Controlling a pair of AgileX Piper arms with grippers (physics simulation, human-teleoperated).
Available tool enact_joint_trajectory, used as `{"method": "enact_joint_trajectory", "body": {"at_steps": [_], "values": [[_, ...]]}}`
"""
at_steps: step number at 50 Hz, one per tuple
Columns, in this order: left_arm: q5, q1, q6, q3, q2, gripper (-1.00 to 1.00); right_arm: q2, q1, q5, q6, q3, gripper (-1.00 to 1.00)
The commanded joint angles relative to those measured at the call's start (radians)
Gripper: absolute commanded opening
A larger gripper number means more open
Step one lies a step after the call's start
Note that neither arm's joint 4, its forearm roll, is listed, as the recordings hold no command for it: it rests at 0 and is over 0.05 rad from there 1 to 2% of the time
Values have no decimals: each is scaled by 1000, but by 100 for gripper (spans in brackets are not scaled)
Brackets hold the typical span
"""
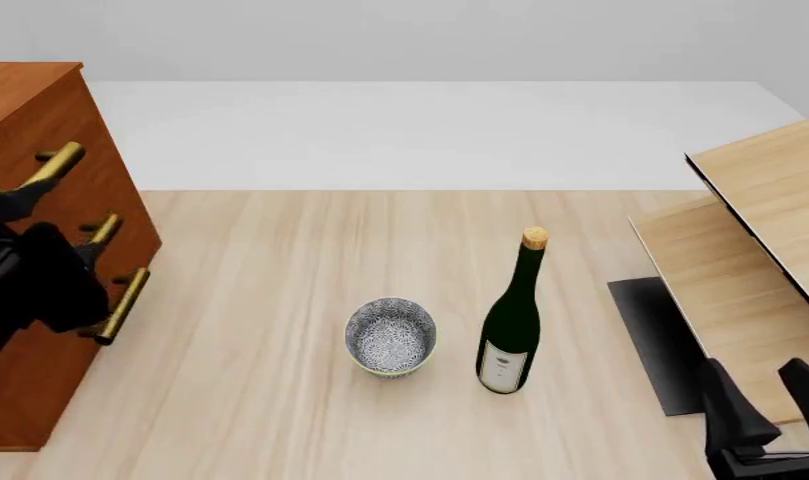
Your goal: Close the bottom drawer of the cabinet and open the top drawer.
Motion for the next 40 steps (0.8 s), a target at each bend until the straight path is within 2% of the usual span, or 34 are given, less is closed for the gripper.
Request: {"method": "enact_joint_trajectory", "body": {"at_steps": [1, 21, 40], "values": [[5, 63, 28, -5, -24, 100, 1, 0, 0, 0, 0, 100], [-68, 131, 76, 17, 15, 100, -5, 0, 5, -2, -1, 100], [-105, 179, 91, -27, 84, 100, -5, 0, 3, -5, 1, 100]]}}
